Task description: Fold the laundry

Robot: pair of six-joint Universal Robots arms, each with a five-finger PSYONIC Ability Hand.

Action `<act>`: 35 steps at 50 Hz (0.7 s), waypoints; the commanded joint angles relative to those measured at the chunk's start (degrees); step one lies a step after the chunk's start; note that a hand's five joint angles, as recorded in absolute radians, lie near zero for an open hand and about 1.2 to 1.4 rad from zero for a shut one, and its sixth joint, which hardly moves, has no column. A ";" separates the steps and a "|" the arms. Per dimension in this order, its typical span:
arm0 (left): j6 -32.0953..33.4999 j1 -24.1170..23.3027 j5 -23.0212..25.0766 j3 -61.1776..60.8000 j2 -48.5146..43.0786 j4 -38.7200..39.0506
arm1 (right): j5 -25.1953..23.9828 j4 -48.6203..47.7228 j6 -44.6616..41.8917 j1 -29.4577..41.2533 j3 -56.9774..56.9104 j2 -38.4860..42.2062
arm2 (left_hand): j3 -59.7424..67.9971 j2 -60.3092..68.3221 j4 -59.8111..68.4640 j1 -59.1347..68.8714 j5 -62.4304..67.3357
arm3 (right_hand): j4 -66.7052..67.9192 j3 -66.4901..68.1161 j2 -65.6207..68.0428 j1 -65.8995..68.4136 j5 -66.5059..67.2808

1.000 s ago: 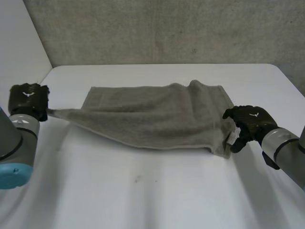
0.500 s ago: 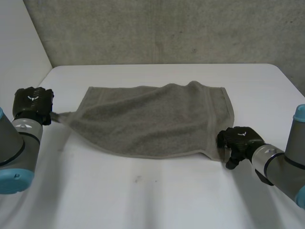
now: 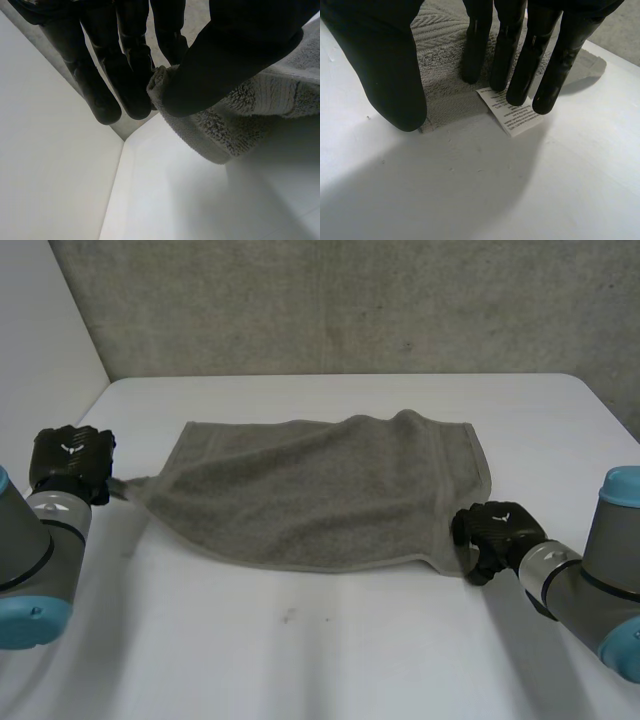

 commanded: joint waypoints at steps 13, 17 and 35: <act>0.09 0.00 0.19 -0.05 -0.25 0.00 | 0.11 -0.08 0.09 1.30 -3.53 2.28 | 10.33 10.27 10.26 11.86 10.60 | 18.65 18.45 18.88 24.61 20.26; 0.09 0.00 0.19 -0.05 -0.25 0.00 | 0.11 -0.44 0.09 1.39 -4.23 2.90 | 10.33 10.27 10.26 11.86 10.60 | 19.32 19.13 19.56 25.28 20.93; 0.53 -0.62 0.19 -0.14 0.45 -1.67 | 0.46 3.67 -1.04 0.51 -5.11 -7.97 | 10.33 10.27 10.26 11.86 10.60 | 38.94 38.75 39.18 44.90 40.56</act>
